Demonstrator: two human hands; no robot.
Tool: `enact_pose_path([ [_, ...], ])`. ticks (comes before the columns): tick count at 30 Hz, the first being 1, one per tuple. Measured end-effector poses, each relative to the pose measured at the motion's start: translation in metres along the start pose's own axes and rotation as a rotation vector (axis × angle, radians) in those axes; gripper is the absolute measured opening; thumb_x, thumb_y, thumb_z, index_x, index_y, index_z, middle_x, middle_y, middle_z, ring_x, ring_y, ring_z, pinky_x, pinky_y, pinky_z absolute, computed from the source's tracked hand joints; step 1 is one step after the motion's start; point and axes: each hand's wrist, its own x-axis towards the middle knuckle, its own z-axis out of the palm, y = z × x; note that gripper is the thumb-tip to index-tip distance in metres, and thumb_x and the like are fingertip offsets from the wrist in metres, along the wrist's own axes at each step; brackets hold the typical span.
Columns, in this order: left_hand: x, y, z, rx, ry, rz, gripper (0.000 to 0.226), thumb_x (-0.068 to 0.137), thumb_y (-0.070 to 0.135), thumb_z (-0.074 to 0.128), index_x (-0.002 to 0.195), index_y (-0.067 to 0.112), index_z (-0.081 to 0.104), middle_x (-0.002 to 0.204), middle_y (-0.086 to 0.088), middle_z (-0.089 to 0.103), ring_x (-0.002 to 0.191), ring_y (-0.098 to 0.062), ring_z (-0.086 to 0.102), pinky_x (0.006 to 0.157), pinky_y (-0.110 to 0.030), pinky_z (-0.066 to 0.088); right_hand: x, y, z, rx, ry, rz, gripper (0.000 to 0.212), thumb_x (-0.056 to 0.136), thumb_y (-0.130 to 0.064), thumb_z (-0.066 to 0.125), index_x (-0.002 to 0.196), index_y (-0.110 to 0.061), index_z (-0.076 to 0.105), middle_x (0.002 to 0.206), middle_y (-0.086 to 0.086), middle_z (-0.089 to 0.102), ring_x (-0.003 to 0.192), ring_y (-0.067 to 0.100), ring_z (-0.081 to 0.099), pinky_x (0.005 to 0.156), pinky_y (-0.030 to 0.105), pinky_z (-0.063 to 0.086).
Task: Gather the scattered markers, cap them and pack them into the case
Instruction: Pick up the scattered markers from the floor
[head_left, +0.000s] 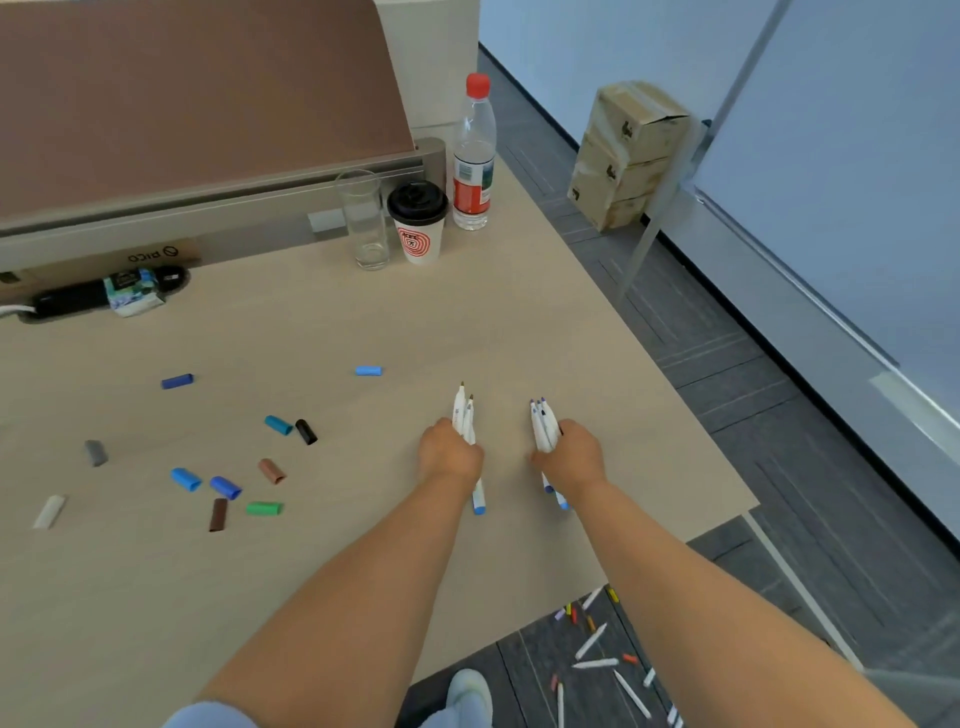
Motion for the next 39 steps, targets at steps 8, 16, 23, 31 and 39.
enact_pose_path([
  [8, -0.012, 0.001, 0.004, -0.098, 0.075, 0.0, 0.056, 0.085, 0.015, 0.063, 0.133, 0.003, 0.037, 0.134, -0.014, 0.04, 0.12, -0.027, 0.045, 0.095, -0.028, 0.035, 0.006, -0.001, 0.015, 0.091, 0.058, -0.083, 0.02, 0.078, -0.01, 0.069, 0.089, -0.011, 0.052, 0.098, 0.01, 0.051, 0.076, 0.025, 0.05, 0.056, 0.019, 0.042],
  [16, -0.014, -0.008, -0.007, -0.132, 0.089, -0.165, 0.049, 0.088, 0.015, 0.052, 0.131, 0.003, 0.033, 0.136, -0.014, 0.035, 0.123, -0.032, 0.037, 0.095, -0.036, 0.037, -0.002, 0.008, 0.015, 0.057, 0.181, 0.001, 0.036, 0.087, -0.016, 0.058, 0.119, -0.002, 0.048, 0.121, 0.012, 0.048, 0.112, 0.029, 0.049, 0.091, 0.035, 0.041],
  [23, -0.015, -0.013, -0.004, -0.159, 0.032, -0.051, 0.039, 0.085, 0.004, 0.053, 0.123, 0.006, 0.045, 0.127, -0.012, 0.043, 0.107, -0.028, 0.053, 0.08, -0.027, 0.042, -0.007, 0.013, 0.016, 0.053, 0.132, -0.06, 0.029, 0.084, -0.003, 0.052, 0.113, -0.006, 0.053, 0.116, 0.01, 0.05, 0.104, 0.028, 0.053, 0.088, 0.034, 0.045],
  [31, -0.012, -0.019, -0.014, -0.136, 0.008, -0.017, 0.032, 0.086, 0.008, 0.052, 0.119, 0.01, 0.051, 0.127, -0.009, 0.043, 0.098, -0.024, 0.055, 0.076, -0.024, 0.041, -0.012, 0.005, 0.013, 0.002, 0.184, -0.109, 0.032, 0.087, -0.006, 0.054, 0.12, -0.007, 0.053, 0.119, 0.01, 0.051, 0.111, 0.025, 0.05, 0.09, 0.03, 0.042],
  [39, 0.001, -0.049, -0.063, -0.022, 0.068, 0.042, 0.026, 0.089, 0.013, 0.049, 0.113, 0.011, 0.056, 0.124, -0.008, 0.042, 0.09, -0.023, 0.053, 0.073, -0.024, 0.041, -0.024, -0.038, 0.038, 0.11, 0.156, -0.219, 0.023, 0.087, -0.001, 0.048, 0.104, -0.006, 0.061, 0.09, 0.0, 0.054, 0.084, 0.016, 0.052, 0.073, 0.019, 0.041],
])
